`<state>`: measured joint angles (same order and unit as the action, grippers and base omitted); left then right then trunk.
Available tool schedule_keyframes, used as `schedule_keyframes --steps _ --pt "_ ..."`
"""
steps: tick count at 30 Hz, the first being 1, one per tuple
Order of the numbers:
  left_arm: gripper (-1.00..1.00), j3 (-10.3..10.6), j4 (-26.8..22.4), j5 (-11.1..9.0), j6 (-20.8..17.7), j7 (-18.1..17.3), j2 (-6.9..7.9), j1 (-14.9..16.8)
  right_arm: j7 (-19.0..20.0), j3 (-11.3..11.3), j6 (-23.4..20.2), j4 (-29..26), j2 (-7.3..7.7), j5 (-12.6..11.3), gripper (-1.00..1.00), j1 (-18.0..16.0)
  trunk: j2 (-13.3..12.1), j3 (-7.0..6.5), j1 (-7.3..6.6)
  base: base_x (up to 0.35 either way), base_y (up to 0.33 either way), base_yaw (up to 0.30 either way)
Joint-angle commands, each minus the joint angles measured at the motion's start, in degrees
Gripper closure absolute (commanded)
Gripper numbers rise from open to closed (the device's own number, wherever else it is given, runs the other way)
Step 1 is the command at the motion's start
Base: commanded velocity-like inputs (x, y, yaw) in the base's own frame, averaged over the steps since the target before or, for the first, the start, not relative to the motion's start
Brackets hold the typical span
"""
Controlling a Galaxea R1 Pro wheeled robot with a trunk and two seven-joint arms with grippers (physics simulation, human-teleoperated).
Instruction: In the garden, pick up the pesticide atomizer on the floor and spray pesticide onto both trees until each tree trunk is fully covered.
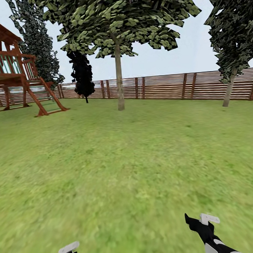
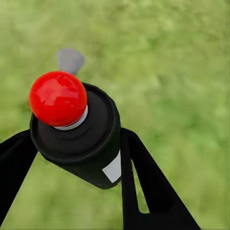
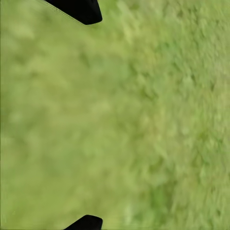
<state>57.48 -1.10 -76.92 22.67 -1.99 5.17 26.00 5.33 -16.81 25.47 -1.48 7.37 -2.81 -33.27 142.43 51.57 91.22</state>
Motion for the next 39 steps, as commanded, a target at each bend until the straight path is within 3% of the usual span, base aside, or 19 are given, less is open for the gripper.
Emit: schedule_keyframes --steps 1,39 --pt "1.0 0.3 0.0 -0.6 0.1 -0.2 0.02 0.0 0.6 -0.4 0.2 0.1 0.02 -0.3 -1.0 0.0 0.0 0.06 0.02 0.33 0.0 0.0" --pt "1.0 0.3 0.0 -0.6 0.1 -0.2 0.02 0.0 0.6 -0.4 0.2 0.1 0.02 -0.3 -1.0 0.0 0.0 0.06 0.02 0.33 0.0 0.0"
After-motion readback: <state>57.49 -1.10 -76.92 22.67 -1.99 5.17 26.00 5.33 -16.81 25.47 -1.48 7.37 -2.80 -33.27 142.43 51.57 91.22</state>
